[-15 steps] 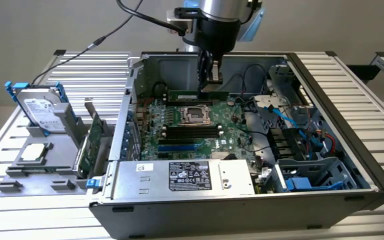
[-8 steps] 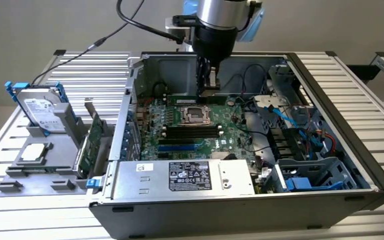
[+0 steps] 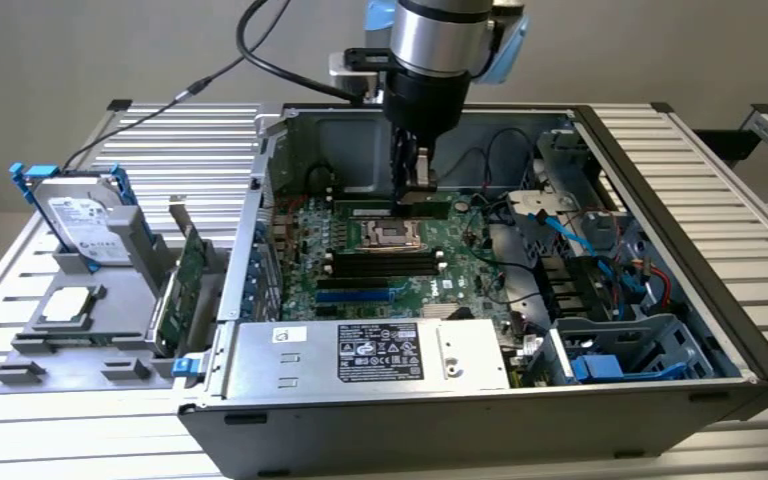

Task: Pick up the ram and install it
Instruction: 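Insert the ram into the slot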

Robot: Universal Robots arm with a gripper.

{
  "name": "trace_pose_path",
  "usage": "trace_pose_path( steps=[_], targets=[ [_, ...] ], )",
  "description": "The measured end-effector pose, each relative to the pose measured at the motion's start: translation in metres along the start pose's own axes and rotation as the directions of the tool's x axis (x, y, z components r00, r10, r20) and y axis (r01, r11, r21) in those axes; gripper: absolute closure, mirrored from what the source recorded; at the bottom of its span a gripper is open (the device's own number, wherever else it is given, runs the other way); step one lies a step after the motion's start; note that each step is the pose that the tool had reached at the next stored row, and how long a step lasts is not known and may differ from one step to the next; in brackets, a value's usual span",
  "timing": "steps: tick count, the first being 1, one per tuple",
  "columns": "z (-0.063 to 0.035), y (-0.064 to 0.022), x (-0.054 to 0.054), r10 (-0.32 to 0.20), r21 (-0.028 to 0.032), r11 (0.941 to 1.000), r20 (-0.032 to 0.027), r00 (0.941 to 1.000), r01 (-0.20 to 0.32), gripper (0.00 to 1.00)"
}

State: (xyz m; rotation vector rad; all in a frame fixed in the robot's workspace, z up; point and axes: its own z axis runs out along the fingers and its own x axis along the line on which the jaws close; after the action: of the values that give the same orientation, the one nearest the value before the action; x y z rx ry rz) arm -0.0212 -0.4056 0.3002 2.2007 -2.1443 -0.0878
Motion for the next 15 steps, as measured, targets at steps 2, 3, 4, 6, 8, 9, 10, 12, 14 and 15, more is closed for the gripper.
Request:
trace_pose_path(
  steps=[2,3,4,6,8,9,10,12,14,15],
  targets=[
    [0.0036,0.0001,0.0,-0.001,0.0035,1.0,0.0,1.0,0.001,0.86],
    [0.0055,0.0003,0.0,-0.001,0.004,1.0,0.0001,1.0,0.001,0.86],
    [0.0074,0.0006,0.0,-0.001,0.0042,1.0,0.0001,1.0,0.001,0.86],
    [0.0112,0.0014,0.001,-0.001,0.0042,1.0,-0.0001,1.0,0.001,0.86],
    [0.0149,0.0021,0.001,-0.002,0.0043,1.0,0.0,1.0,0.002,0.86],
    [0.0167,0.0024,0.001,-0.002,0.0043,1.0,-0.0001,1.0,0.002,0.86],
    [0.0185,0.0027,0.001,-0.003,0.0043,1.0,-0.0002,1.0,0.003,0.86],
    [0.0222,0.0031,0.001,-0.003,0.0047,1.0,-0.0003,1.0,0.003,0.86],
    [0.0259,0.0034,0.001,-0.003,0.0054,1.0,-0.0003,1.0,0.003,0.86],
    [0.0277,0.0034,0.001,-0.003,0.0063,1.0,-0.0003,1.0,0.003,0.86]
  ],
)
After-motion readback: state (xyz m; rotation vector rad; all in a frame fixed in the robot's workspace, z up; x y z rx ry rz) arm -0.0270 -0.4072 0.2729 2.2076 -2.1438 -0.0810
